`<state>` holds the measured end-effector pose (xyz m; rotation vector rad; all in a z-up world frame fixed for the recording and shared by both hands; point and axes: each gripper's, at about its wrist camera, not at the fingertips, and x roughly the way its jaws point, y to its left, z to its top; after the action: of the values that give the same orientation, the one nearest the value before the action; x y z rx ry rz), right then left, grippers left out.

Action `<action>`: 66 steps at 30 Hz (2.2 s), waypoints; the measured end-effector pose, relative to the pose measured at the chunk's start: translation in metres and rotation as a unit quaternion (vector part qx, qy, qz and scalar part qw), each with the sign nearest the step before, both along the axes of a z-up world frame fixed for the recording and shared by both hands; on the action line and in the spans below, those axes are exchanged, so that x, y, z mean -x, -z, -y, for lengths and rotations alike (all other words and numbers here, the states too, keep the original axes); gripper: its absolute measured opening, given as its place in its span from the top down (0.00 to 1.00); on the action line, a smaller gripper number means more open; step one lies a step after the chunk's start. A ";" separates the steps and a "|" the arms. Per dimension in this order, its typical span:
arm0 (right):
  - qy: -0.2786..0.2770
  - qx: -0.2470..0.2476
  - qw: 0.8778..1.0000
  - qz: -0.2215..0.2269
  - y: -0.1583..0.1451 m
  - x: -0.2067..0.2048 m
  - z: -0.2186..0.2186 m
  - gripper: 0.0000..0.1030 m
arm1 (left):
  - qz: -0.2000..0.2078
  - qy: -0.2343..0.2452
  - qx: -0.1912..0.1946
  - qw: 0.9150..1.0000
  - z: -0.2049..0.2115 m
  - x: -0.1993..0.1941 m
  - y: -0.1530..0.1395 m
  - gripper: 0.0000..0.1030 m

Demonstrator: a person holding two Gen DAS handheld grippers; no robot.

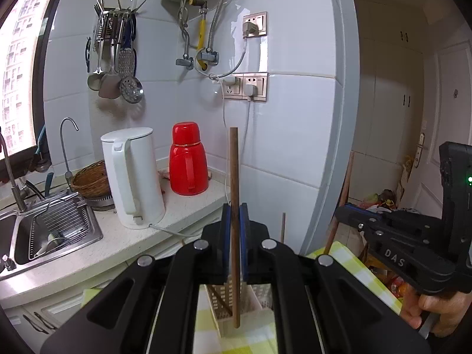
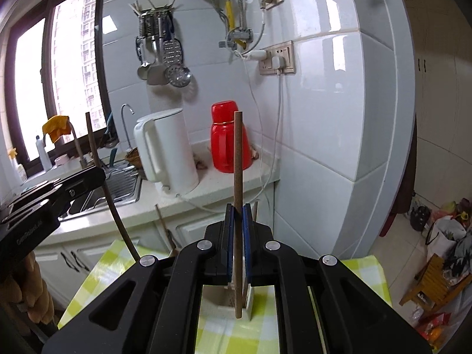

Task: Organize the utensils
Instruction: 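Raise both held chopsticks upright and lower them into the white basket, then open both tools to release the chopsticks and pull back from the basket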

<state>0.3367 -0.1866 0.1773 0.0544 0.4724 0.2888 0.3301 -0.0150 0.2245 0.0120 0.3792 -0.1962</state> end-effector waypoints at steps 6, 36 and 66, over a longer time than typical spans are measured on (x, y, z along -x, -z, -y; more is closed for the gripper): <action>0.001 -0.005 1.000 -0.016 0.022 -0.032 -0.008 0.93 | 0.006 -0.010 0.013 1.000 -0.004 -0.028 0.011 0.94; -0.017 0.022 0.995 -0.098 0.095 -0.056 -0.031 0.93 | -0.086 -0.030 0.065 0.994 -0.010 -0.071 0.123 0.94; 0.012 0.026 0.994 -0.101 0.131 0.022 0.024 0.65 | -0.103 -0.040 0.027 0.993 -0.034 0.027 0.136 0.75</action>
<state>0.3144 -0.2110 0.0460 0.0391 0.6799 0.2485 0.3031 0.0192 0.0881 -0.0780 0.5790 -0.1285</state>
